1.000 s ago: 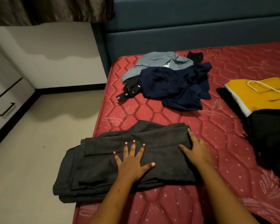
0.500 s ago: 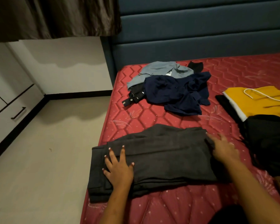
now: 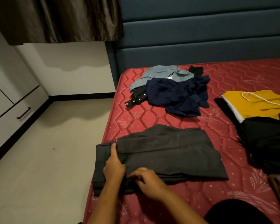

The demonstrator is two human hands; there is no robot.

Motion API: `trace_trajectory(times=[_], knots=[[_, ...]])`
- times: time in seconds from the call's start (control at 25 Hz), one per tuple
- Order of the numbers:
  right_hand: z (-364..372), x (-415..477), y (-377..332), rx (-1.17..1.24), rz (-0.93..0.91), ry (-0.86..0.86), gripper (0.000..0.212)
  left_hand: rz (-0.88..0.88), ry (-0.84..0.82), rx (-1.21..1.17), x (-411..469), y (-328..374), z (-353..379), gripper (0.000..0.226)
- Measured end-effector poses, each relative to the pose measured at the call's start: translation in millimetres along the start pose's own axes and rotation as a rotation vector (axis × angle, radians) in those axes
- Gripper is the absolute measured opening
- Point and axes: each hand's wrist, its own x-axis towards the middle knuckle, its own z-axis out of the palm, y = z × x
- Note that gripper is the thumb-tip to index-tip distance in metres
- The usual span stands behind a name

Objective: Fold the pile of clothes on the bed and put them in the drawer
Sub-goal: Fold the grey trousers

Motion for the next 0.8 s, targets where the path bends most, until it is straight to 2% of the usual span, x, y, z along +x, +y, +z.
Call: trace_trajectory(times=[0.04, 0.12, 0.2, 0.28, 0.36, 0.48, 0.6, 0.64, 0.68, 0.72, 0.76, 0.8], knots=[[4, -2, 3, -0.009, 0.021, -0.027, 0.038, 0.136, 0.033, 0.072, -8, 3, 5, 0.077], [6, -4, 8, -0.017, 0.065, -0.031, 0.034, 0.353, -0.012, 0.176, -20, 9, 17, 0.060], [11, -9, 7, -0.039, 0.069, -0.046, 0.035, 0.331, -0.064, 0.190, -14, 14, 16, 0.053], [18, -13, 0, -0.078, 0.037, -0.095, 0.043, 0.216, -0.035, 0.140, 1, 21, 6, 0.061], [30, -15, -5, -0.088, -0.013, -0.149, 0.054, 0.192, -0.027, 0.092, 4, 34, -6, 0.067], [37, -11, -14, -0.093, -0.083, -0.100, 0.055, 0.387, -0.051, 0.038, -15, 64, -15, 0.075], [28, 4, -17, -0.356, -0.121, 0.103, 0.060, 0.544, -0.075, -0.072, -33, 96, -17, 0.080], [22, 10, -12, -0.375, -0.008, 0.097, 0.063, 0.569, -0.122, -0.158, -34, 109, -19, 0.081], [12, 14, -6, -0.281, 0.085, 0.052, 0.075, 0.588, -0.182, -0.258, -34, 122, -23, 0.081], [5, 18, 11, -0.238, 0.146, -0.001, 0.100, 0.601, -0.238, -0.365, -32, 134, -28, 0.081], [-13, 17, 38, -0.212, 0.204, 0.053, 0.121, 0.607, -0.288, -0.482, -31, 145, -33, 0.081], [-36, 14, 52, -0.227, 0.285, 0.098, 0.130, 0.608, -0.331, -0.596, -29, 154, -38, 0.081]])
